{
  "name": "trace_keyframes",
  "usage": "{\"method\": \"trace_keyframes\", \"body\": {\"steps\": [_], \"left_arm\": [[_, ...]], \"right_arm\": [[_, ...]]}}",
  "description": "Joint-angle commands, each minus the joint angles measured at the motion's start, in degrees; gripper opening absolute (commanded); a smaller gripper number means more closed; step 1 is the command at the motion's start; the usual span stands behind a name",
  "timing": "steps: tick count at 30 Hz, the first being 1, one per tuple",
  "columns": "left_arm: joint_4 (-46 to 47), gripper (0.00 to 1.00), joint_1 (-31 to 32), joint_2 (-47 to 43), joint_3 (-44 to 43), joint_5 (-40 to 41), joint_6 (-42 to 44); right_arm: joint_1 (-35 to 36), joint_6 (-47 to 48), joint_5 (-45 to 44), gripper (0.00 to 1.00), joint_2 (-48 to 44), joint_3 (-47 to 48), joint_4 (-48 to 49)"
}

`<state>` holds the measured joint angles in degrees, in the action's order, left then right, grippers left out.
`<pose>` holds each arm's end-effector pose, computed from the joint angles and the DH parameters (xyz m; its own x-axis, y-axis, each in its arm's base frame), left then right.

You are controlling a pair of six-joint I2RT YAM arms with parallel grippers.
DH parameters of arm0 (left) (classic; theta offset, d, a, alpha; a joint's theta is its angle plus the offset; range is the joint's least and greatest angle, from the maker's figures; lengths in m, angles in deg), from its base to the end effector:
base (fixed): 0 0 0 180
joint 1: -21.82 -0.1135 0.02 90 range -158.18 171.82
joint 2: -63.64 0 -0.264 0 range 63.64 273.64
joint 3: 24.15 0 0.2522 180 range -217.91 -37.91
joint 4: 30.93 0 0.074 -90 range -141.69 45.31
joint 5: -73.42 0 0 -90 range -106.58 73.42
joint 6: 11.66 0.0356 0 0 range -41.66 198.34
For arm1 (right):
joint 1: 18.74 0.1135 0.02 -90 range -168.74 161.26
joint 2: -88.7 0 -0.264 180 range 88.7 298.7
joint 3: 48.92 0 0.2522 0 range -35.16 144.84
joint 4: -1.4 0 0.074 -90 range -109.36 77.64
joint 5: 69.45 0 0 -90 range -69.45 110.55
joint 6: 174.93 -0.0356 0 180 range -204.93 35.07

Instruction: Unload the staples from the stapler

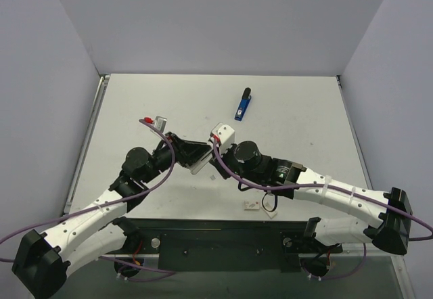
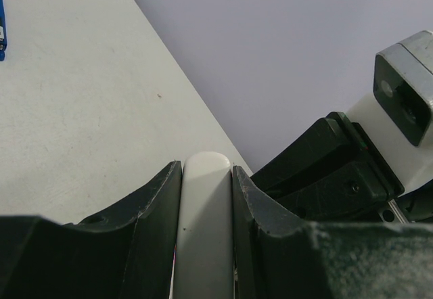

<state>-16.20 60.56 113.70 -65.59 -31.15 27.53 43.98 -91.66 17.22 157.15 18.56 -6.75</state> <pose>0.1564 -0.1370 0.2897 -0.5682 -0.5059 -0.6491 0.5703 0.3265 -0.7537 0.1317 0.2509 0.3374 -0.1730 -0.0803 -0.9816 -0.8465 0.5215 0.1066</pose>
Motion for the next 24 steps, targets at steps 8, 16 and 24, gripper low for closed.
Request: {"method": "trace_keyframes", "body": {"steps": [8,16,24], "left_arm": [[-4.93,0.00,6.52,1.09,-1.40,-11.80,1.67],[-4.50,0.00,6.26,4.07,-5.27,-6.00,5.89],[-4.06,0.00,4.94,10.05,-10.54,0.67,10.55]], "right_arm": [[-0.49,-2.15,0.18,0.00,-6.04,-2.19,22.35],[-1.37,-5.49,-3.52,0.00,-14.82,-11.17,18.66],[-1.90,-9.18,-7.82,0.23,-22.56,-17.23,13.21]]}}
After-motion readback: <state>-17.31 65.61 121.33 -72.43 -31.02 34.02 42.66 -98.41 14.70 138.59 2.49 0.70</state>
